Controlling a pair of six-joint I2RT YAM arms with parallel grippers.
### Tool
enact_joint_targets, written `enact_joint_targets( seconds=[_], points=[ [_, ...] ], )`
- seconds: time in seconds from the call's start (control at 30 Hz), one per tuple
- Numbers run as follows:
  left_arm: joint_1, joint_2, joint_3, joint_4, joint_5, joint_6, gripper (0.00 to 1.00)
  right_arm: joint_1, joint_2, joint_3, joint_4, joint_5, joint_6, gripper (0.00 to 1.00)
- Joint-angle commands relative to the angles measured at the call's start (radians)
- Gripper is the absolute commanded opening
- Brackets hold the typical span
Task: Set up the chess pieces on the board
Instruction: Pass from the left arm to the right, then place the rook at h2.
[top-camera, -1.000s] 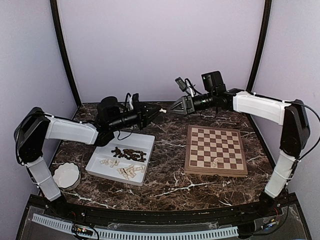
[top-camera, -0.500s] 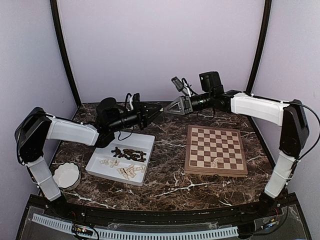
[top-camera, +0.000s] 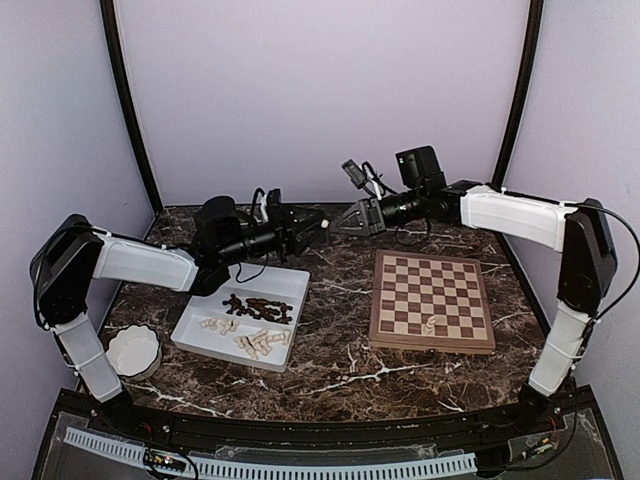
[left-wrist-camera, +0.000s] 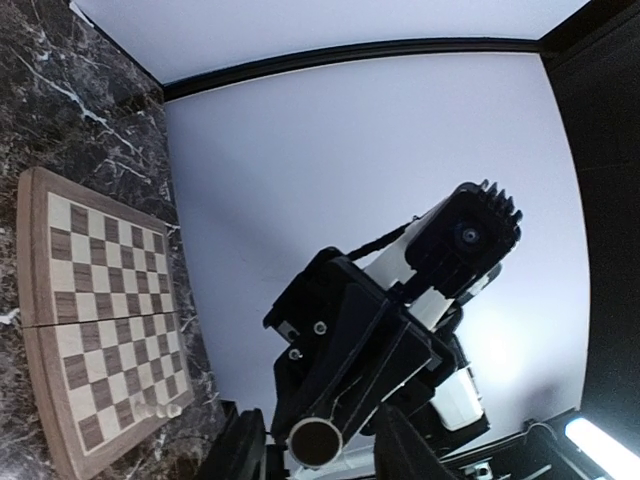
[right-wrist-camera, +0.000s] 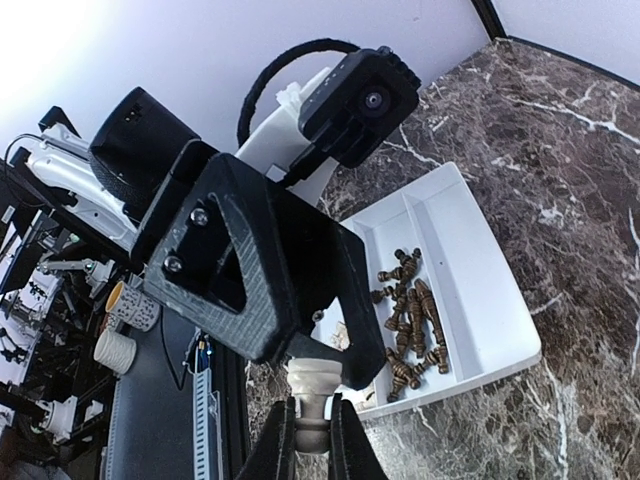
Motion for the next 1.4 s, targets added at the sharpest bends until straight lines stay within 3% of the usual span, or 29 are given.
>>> enact_joint_targets(
  seconds=[0.0, 0.17, 0.27, 0.47, 0.8, 1.37],
  points=[
    [0.006, -0.048, 0.007, -0.14, 0.02, 0.129, 0.46, -0.058, -0.079, 0.031, -0.236, 0.101, -0.296, 0.0],
    [0.012, -0.124, 0.01, -0.415, -0.004, 0.309, 0.48, -0.141, -0.178, 0.03, -0.564, 0.342, -0.748, 0.0],
    [0.013, -0.158, 0.068, -0.663, -0.051, 0.487, 0.46, -0.169, -0.275, -0.079, -0.674, 0.555, -0.987, 0.0],
    [0.015, -0.228, 0.12, -0.911, -0.209, 0.664, 0.46, -0.21, -0.434, -0.294, -0.806, 0.911, -1.237, 0.0],
    [0.017, -0.28, 0.126, -0.944, -0.22, 0.675, 0.47, -0.235, -0.468, -0.475, -0.969, 1.159, -1.34, 0.0],
    [0.015, -0.286, 0.094, -0.905, -0.199, 0.65, 0.47, -0.24, -0.294, -0.475, -0.9, 1.217, -1.273, 0.01]
  ],
)
